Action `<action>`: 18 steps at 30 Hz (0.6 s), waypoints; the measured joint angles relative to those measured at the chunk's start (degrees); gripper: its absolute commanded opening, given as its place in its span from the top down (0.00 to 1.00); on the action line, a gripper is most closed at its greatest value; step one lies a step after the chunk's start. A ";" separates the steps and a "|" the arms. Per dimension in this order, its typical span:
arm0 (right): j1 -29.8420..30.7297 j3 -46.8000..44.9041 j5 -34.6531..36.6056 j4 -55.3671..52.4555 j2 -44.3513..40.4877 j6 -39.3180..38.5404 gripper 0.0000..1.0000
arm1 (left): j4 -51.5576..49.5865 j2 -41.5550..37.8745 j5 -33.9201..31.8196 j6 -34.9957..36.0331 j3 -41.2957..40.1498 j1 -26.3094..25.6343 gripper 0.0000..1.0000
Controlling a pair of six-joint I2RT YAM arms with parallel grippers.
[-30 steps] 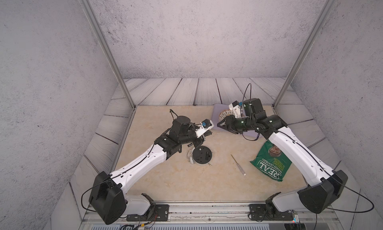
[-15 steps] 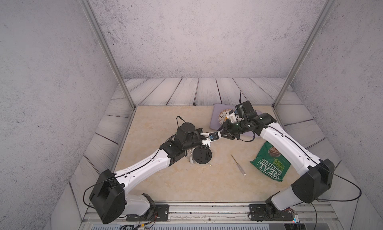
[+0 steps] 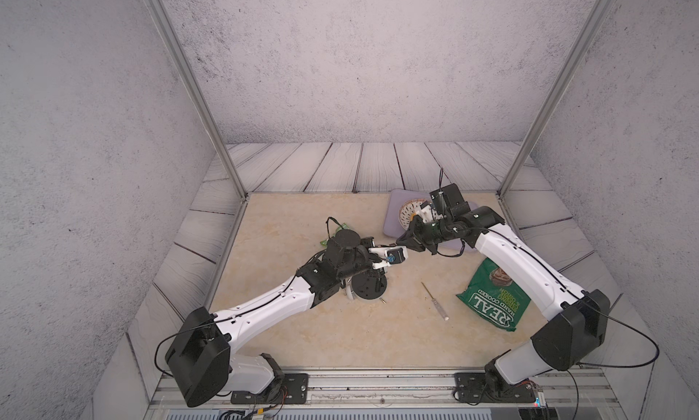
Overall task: Remove the battery from the alarm
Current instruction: Pick up the cover from the center of the board.
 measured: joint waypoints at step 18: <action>0.15 -9.49 9.77 9.35 0.02 -4.83 1.00 | -3.45 -4.48 -10.29 -15.06 -4.02 -0.72 0.15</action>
